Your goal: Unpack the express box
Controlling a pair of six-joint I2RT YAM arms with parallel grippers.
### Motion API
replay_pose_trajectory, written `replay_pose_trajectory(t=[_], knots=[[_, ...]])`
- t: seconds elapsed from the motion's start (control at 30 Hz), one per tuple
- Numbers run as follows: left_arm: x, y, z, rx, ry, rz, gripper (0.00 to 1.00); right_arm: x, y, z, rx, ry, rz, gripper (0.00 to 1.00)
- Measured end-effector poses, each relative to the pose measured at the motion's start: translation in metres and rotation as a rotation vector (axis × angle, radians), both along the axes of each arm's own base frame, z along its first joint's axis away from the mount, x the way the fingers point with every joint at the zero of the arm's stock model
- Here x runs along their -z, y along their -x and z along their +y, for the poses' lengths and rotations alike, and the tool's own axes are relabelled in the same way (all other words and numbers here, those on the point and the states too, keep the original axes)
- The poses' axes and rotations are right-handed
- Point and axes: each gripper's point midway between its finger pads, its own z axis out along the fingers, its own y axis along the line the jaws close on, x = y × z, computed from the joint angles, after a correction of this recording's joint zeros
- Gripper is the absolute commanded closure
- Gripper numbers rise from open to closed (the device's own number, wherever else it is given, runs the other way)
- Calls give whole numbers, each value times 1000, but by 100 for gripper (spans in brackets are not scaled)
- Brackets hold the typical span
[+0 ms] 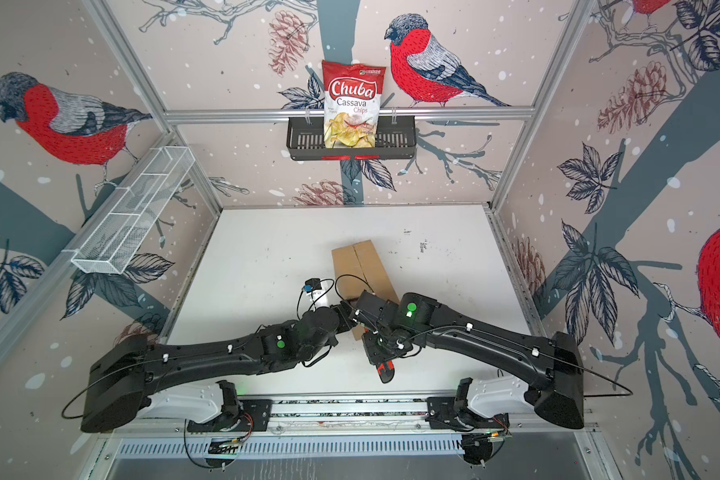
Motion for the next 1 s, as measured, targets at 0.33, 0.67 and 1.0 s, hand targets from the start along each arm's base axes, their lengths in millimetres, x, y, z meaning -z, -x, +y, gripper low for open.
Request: replay_pose_trajectory(t=[0.33, 0.67, 1.0], knots=[[9, -14, 4, -77, -32, -28, 30, -1, 10, -8, 18, -14, -7, 95], [10, -40, 12, -146, -9, -33, 31, 0, 22, -17, 37, -29, -3, 95], [4, -67, 24, -194, -45, -56, 30, 4, 35, -27, 63, -36, 14, 95]])
